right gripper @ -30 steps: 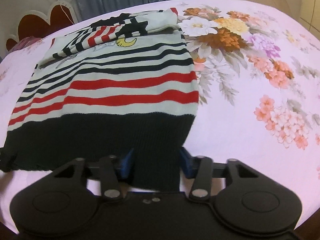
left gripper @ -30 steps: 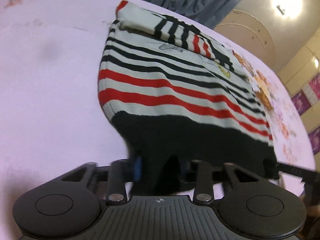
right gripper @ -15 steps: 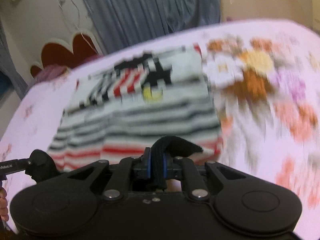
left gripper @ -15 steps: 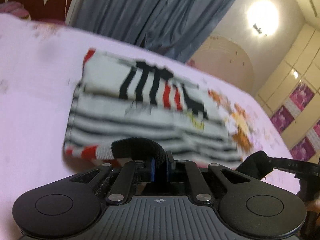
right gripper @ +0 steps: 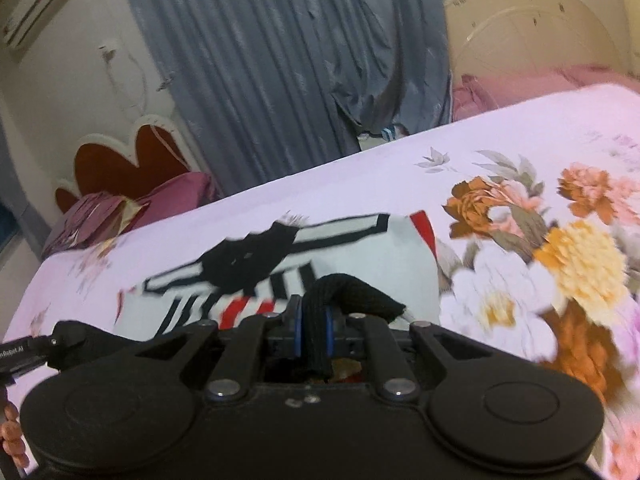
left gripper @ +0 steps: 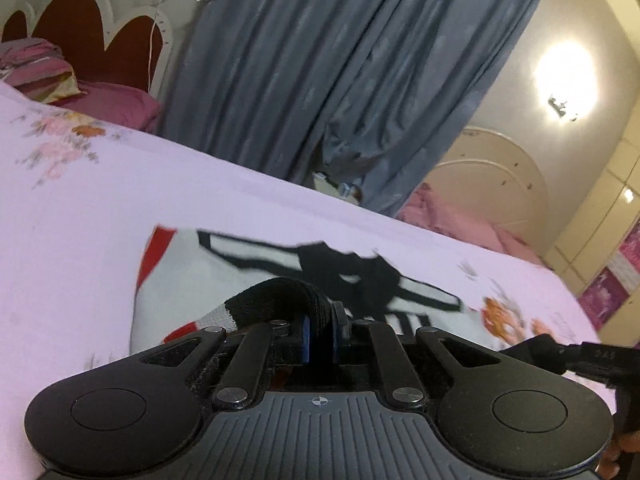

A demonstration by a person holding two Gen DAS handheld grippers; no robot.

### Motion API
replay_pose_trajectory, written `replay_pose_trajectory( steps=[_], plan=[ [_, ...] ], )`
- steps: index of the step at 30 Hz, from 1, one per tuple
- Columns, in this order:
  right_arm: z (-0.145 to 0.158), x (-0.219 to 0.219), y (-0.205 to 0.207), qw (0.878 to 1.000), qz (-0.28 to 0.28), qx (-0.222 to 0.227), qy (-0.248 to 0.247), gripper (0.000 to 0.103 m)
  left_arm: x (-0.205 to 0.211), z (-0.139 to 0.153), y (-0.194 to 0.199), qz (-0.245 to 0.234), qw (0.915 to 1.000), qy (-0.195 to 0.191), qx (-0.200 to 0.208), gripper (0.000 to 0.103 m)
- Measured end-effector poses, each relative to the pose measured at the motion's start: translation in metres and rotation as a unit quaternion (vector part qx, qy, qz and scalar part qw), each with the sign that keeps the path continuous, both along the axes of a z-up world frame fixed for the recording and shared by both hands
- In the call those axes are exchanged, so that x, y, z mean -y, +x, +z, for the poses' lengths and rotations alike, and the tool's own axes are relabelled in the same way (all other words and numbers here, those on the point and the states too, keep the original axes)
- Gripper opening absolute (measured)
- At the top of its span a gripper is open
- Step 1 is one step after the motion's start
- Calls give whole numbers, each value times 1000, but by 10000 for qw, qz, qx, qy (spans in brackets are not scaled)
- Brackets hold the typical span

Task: Fold small clothes
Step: 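Lift the hem with both tools and fold it over onto the collar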

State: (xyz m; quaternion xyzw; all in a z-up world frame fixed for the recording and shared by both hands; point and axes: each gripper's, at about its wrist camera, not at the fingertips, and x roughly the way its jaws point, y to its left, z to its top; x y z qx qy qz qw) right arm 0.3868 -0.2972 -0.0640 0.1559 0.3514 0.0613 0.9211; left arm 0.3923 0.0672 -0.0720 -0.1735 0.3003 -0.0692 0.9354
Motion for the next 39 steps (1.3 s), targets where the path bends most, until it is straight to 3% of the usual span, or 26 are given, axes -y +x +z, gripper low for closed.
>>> replay_pose_trajectory(
  steps=[3, 8, 12, 15, 18, 23, 24, 25, 26, 27, 29, 33, 39],
  plan=[
    [-11, 4, 38, 9999, -64, -123, 54, 10, 4, -6, 34, 81, 9998, 198, -57, 9],
    [-48, 7, 89, 9973, -127, -685, 216, 11, 6, -30, 79, 258, 9976, 344, -536, 9],
    [-64, 6, 106, 9972, -109, -733, 130, 11, 7, -38, 93, 291, 9973, 480, -478, 9],
    [-64, 6, 118, 9976, -92, -669, 173, 11, 4, -41, 106, 406, 9968, 402, -553, 9],
    [-72, 6, 134, 9956, -28, -909, 222, 14, 5, -49, 119, 427, 9949, 367, -834, 9],
    [-67, 17, 142, 9957, -68, -811, 438, 22, -7, -48, 128, 620, 9919, -131, -1099, 13],
    [-63, 18, 141, 9968, -134, -677, 407, 35, -9, -47, 127, 653, 9916, -200, -1097, 19],
    [-59, 20, 140, 9980, -215, -511, 303, 49, -11, -45, 125, 747, 9915, -224, -1039, 37],
    [-55, 21, 137, 9987, -335, -350, 162, 75, -13, -41, 122, 879, 9917, -197, -921, 54],
    [-51, 22, 134, 9989, -421, -179, 49, 79, -15, -36, 118, 1014, 9919, -170, -746, 83],
    [-48, 23, 131, 9992, -392, -85, -89, 68, -18, -29, 110, 1080, 9932, -18, -444, 86],
    [-45, 13, 125, 9985, -227, 33, -492, 46, -19, -32, 104, 979, 9938, 277, -446, 86],
    [-53, -29, 137, 9947, 516, -37, -886, 39, 22, -45, 102, 56, 9965, 725, -412, 86]
  ],
)
